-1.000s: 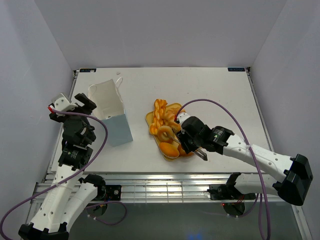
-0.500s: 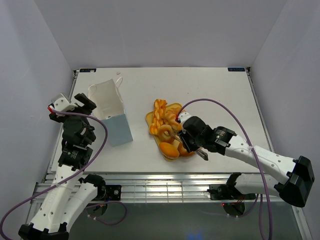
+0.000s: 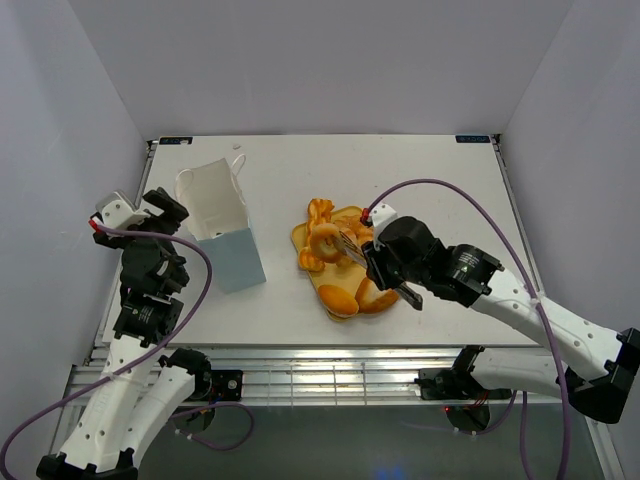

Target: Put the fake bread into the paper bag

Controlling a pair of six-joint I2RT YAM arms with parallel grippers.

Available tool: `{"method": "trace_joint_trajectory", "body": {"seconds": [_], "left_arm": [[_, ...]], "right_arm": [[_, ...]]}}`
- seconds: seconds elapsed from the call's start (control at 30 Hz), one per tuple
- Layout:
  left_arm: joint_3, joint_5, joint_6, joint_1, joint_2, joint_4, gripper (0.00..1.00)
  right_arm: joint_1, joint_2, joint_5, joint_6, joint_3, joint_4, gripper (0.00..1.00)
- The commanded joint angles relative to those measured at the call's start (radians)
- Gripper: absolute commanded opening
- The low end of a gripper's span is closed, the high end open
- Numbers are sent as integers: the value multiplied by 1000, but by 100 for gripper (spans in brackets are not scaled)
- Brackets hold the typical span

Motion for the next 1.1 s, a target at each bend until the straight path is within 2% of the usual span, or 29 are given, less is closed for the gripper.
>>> {"method": "trace_joint_trajectory", "body": {"seconds": [0.0, 0.53, 1.07], "left_arm": [[21, -10, 4, -5, -7, 7, 91], [12, -39, 5, -5, -34, 17, 91], [5, -53, -1, -3, -54, 22, 91]], "right_arm": [[-3, -10, -16, -13, 110, 1, 35], [0, 164, -221, -101, 573, -54, 35], [26, 465, -387, -128, 970, -21, 35]]}}
